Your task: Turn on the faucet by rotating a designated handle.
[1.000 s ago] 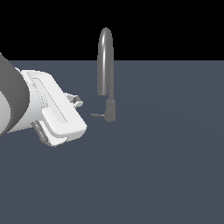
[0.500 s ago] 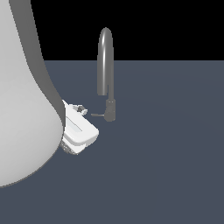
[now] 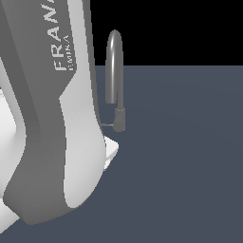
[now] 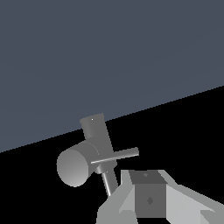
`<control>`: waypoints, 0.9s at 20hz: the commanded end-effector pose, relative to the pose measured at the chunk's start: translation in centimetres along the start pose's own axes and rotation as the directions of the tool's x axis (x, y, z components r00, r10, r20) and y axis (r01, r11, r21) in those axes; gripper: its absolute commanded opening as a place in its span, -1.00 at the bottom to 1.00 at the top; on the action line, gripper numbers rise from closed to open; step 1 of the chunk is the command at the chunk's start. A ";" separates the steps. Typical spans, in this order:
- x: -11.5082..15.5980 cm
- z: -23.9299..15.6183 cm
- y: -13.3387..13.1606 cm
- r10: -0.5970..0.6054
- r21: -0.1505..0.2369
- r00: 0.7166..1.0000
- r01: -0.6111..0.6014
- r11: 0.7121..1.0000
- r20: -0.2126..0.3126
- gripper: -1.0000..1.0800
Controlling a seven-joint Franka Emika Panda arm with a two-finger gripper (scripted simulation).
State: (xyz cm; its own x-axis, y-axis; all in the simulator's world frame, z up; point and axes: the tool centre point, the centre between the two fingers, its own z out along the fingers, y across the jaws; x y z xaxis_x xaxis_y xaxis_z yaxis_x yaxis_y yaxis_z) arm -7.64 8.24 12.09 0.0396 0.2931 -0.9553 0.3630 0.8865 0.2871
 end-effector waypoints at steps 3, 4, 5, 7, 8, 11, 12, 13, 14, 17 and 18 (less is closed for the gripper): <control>1.1 0.8 -0.7 -0.067 -0.066 0.998 0.067 0.996 0.009 -1.00; 1.3 1.0 -0.8 -0.081 -0.080 0.997 0.082 0.993 0.011 -1.00; 1.5 1.2 -1.0 -0.096 -0.094 0.995 0.097 0.991 0.014 -1.00; 1.9 1.6 -1.3 -0.125 -0.122 0.992 0.126 0.984 0.020 -1.00; 2.2 1.9 -1.4 -0.139 -0.136 0.990 0.141 0.981 0.023 -1.00; 2.7 2.5 -1.9 -0.179 -0.174 0.983 0.182 0.968 0.034 -1.00; 2.9 2.7 -2.0 -0.191 -0.185 0.981 0.194 0.963 0.037 -1.00; 3.0 2.8 -2.1 -0.202 -0.195 0.979 0.206 0.959 0.041 -1.00; 3.2 3.0 -2.2 -0.212 -0.205 0.976 0.217 0.954 0.044 -1.00; 3.5 3.5 -2.5 -0.240 -0.230 0.969 0.246 0.942 0.053 -1.00; 3.6 3.7 -2.6 -0.248 -0.238 0.967 0.254 0.938 0.056 -1.00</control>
State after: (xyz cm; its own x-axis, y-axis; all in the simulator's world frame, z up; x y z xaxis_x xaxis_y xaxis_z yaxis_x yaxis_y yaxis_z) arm -5.23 5.82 7.84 0.0009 0.0588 -0.9983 0.1436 0.9879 0.0583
